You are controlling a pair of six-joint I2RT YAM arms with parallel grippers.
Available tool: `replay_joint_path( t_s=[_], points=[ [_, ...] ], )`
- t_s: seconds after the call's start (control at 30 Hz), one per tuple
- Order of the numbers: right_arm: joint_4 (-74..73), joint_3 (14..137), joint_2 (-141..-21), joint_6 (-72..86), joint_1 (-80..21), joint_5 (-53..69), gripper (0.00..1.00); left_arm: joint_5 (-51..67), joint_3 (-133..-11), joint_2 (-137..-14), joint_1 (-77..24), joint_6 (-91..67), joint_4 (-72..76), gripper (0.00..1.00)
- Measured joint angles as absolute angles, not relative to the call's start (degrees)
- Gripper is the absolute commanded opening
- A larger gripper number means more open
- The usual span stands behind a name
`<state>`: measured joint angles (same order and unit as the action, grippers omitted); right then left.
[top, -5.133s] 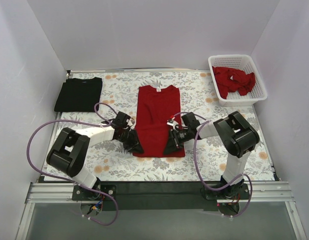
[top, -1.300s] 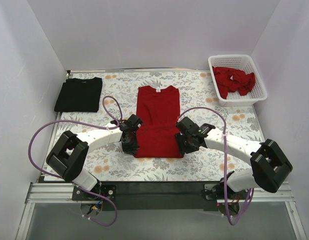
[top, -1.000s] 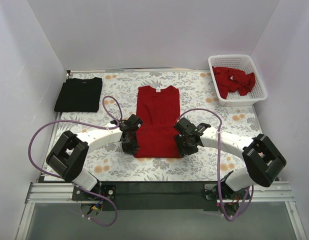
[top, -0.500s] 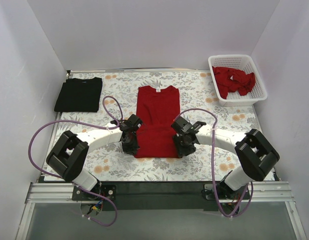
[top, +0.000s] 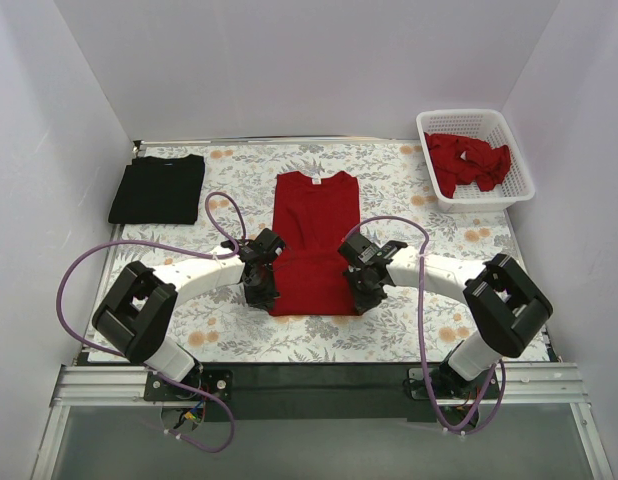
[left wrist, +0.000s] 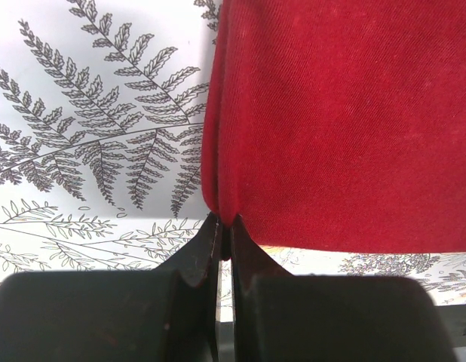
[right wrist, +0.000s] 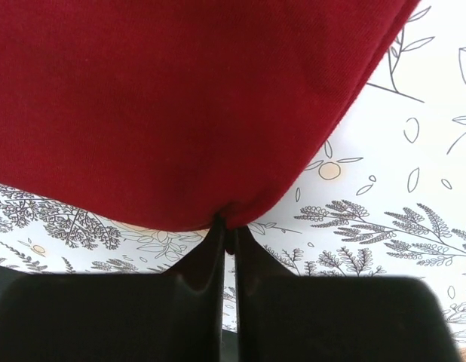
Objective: Fold and stack the t-shirts
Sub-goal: Fold the tshirt
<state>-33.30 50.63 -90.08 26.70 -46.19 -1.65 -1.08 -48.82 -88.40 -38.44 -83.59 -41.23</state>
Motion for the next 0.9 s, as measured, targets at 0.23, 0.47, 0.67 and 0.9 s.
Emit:
replay_joint_path(
  t_s=[0.23,0.47,0.67,0.9],
  points=[
    [-34.7,50.6,-88.8,24.5,-45.8,-2.7,0.01,-1.1,-51.3,-88.3,-38.4,-83.2,-43.5,0.00],
    [-40.8,54.0,-83.7,19.3,-45.4,0.4,0.01,1.5,-54.0,-84.2,-38.4,-80.6,-46.3,0.00],
    [-49.4,55.4,-77.0,16.1,-45.6,8.9,0.01,9.8,-51.9,-71.8,-38.5,-79.6,-51.2,0.00],
    [-62.1,57.2,-71.6,14.1,-46.6,17.2,0.01,20.0,-50.1,-58.9,-38.8,-79.7,-58.0,0.00]
  ],
)
